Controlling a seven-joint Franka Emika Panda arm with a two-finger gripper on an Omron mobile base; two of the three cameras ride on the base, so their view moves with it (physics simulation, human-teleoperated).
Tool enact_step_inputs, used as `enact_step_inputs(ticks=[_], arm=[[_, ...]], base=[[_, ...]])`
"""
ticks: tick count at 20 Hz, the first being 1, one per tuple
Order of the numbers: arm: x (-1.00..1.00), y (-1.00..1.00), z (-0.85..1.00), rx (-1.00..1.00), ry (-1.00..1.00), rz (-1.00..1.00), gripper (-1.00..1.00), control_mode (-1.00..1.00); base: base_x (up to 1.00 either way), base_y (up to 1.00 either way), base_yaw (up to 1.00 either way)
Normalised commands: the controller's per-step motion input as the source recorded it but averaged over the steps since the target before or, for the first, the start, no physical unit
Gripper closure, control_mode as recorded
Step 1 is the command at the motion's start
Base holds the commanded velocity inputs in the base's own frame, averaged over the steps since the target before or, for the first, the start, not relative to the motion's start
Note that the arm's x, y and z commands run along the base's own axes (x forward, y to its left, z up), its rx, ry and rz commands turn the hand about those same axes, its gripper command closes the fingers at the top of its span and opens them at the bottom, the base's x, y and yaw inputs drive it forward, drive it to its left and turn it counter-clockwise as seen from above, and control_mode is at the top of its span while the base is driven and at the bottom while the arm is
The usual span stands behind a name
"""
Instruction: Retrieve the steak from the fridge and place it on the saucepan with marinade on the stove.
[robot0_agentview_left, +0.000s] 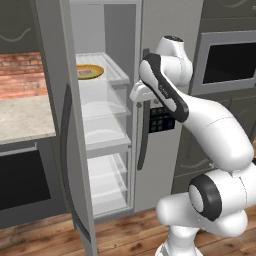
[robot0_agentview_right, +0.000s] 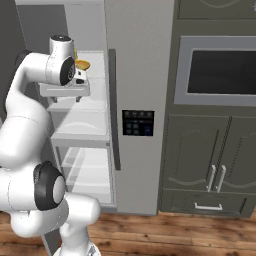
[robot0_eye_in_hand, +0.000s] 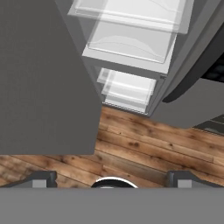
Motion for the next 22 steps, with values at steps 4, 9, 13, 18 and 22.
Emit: enact_step_inputs(ticks=[4,9,13,18,22], arm=[[0.00,0.00,0.00,0.00,0.00,0.00,-1.00,-1.00],[0.00,0.08,-0.04,-0.01,0.00,0.00,-1.00,1.00],[0.00,0.00,0.00,0.00,0.00,0.00,-1.00,1.00],[0.00,0.00,0.00,0.00,0.00,0.00,-1.00,1.00],[0.00,0.00,0.00,0.00,0.00,0.00,-1.00,1.00]], base=[[0.00,0.00,0.00],[0.01,0.22,-0.01],[0.20,0.15,-0.02],[0.48,0.09,-0.01],[0.64,0.00,0.00]])
